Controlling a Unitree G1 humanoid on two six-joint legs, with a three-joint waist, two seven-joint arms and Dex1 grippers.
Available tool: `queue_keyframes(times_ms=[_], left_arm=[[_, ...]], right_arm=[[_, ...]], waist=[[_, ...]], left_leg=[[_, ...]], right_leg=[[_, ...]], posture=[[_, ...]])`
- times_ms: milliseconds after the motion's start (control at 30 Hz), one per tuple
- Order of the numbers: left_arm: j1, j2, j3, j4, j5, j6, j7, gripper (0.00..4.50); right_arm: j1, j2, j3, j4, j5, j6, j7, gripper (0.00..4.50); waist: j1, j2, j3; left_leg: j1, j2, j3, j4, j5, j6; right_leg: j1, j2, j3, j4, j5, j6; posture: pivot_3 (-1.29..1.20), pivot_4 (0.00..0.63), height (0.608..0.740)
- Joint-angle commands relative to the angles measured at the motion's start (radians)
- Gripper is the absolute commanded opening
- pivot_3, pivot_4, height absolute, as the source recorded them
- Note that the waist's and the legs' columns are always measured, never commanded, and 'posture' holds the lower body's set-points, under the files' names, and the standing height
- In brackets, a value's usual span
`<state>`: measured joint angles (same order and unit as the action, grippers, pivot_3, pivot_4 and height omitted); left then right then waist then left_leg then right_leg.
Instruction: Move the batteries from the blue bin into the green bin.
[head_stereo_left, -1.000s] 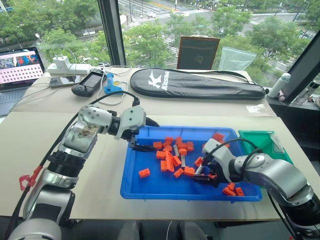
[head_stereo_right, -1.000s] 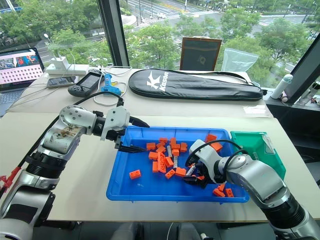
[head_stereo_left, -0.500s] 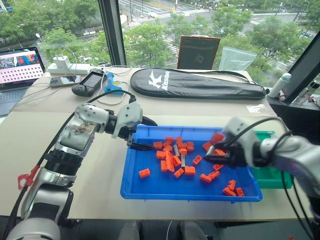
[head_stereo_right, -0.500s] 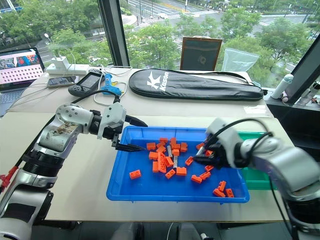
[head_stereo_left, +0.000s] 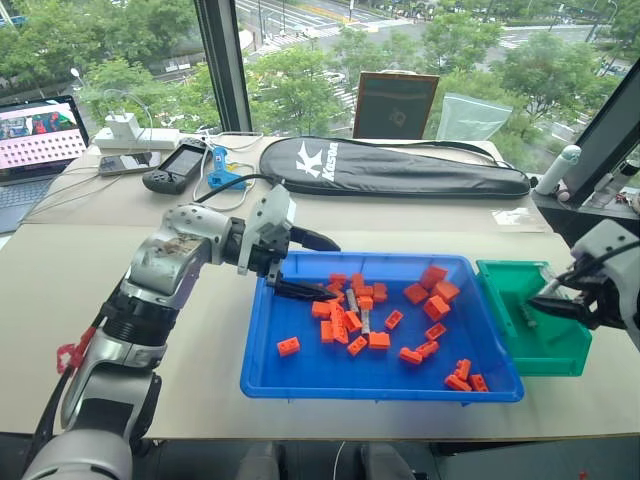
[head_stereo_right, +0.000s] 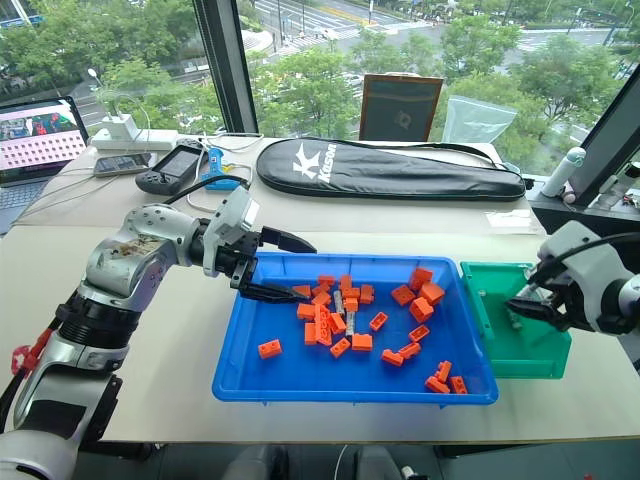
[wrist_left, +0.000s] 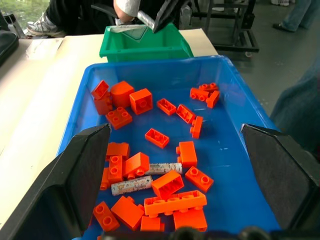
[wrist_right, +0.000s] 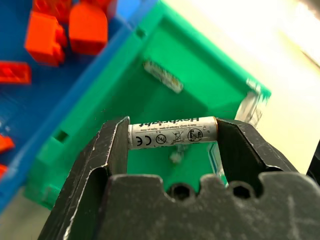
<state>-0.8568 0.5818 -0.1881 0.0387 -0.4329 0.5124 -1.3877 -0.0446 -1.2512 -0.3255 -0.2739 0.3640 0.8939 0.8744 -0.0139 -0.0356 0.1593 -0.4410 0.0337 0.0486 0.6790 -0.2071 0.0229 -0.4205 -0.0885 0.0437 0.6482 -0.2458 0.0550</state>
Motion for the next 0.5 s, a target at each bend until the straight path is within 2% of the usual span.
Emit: queue_keyframes(times_ms=[33, 100, 133, 200, 300, 333, 433, 500], left_arm=[[-0.024, -0.018, 0.035, -0.014, -0.01, -0.015, 0.039, 4.5], [-0.033, -0.04, 0.06, -0.023, -0.042, 0.015, 0.067, 4.5], [-0.035, -0.043, 0.063, -0.027, -0.046, 0.019, 0.072, 4.5], [-0.031, -0.035, 0.059, -0.036, -0.04, 0.016, 0.07, 4.5], [-0.028, -0.023, 0.058, -0.044, -0.044, 0.03, 0.071, 4.5], [-0.019, 0.0, 0.049, -0.044, -0.028, 0.028, 0.061, 4.5], [-0.002, 0.045, 0.039, -0.032, -0.001, 0.008, 0.044, 4.5], [-0.003, 0.066, 0.047, -0.01, 0.01, 0.003, 0.05, 4.5]], right_arm=[[0.023, -0.012, 0.004, 0.031, -0.055, -0.097, 0.018, 2.5], [0.026, -0.005, 0.019, 0.052, -0.07, -0.123, 0.015, 3.5], [0.021, 0.0, 0.025, 0.061, -0.074, -0.13, 0.013, 3.66], [-0.013, 0.005, 0.035, 0.07, -0.075, -0.139, 0.011, 4.36], [-0.06, 0.0, 0.04, 0.07, -0.07, -0.139, 0.018, 4.43], [-0.117, 0.014, 0.051, 0.054, -0.061, -0.144, 0.006, 4.43], [-0.237, 0.07, 0.09, -0.014, 0.01, -0.086, 0.007, 4.43], [-0.301, 0.14, 0.161, -0.118, 0.088, -0.033, 0.024, 4.43]], waist=[[0.0, 0.0, 0.0], [0.001, 0.0, 0.0], [0.001, 0.0, 0.0], [0.001, 0.0, 0.0], [-0.003, 0.0, 0.0], [-0.003, 0.0, 0.0], [-0.014, 0.001, 0.0], [-0.011, 0.001, 0.0]], left_leg=[[0.0, 0.0, 0.0, 0.0, 0.0, 0.0], [0.0, 0.0, 0.0, 0.0, 0.0, 0.0], [0.0, 0.0, 0.0, 0.0, 0.0, 0.0], [0.0, 0.0, 0.0, 0.0, 0.0, 0.0], [0.0, 0.0, 0.0, 0.0, 0.0, 0.0], [0.0, 0.0, 0.0, 0.0, 0.0, 0.0], [0.001, 0.001, 0.0, 0.0, 0.0, 0.0], [0.001, 0.001, -0.002, -0.001, 0.0, 0.0]], right_leg=[[0.0, 0.0, 0.0, 0.0, 0.0, 0.0], [0.0, 0.0, 0.0, 0.0, 0.0, 0.0], [0.0, 0.0, 0.0, 0.0, 0.0, 0.0], [0.0, 0.0, 0.0, 0.0, 0.0, 0.0], [0.0, 0.0, 0.0, 0.0, 0.0, 0.0], [0.0, 0.0, 0.0, 0.0, 0.0, 0.0], [0.0, 0.001, 0.001, 0.0, 0.0, 0.0], [0.001, 0.002, 0.001, 0.0, 0.0, 0.0]], posture=[[0.0, 0.15, 0.734], [0.0, 0.15, 0.734], [0.0, 0.15, 0.734], [0.0, 0.15, 0.734], [0.0, 0.15, 0.734], [0.0, 0.15, 0.734], [0.0, 0.15, 0.734], [0.0, 0.15, 0.734]])
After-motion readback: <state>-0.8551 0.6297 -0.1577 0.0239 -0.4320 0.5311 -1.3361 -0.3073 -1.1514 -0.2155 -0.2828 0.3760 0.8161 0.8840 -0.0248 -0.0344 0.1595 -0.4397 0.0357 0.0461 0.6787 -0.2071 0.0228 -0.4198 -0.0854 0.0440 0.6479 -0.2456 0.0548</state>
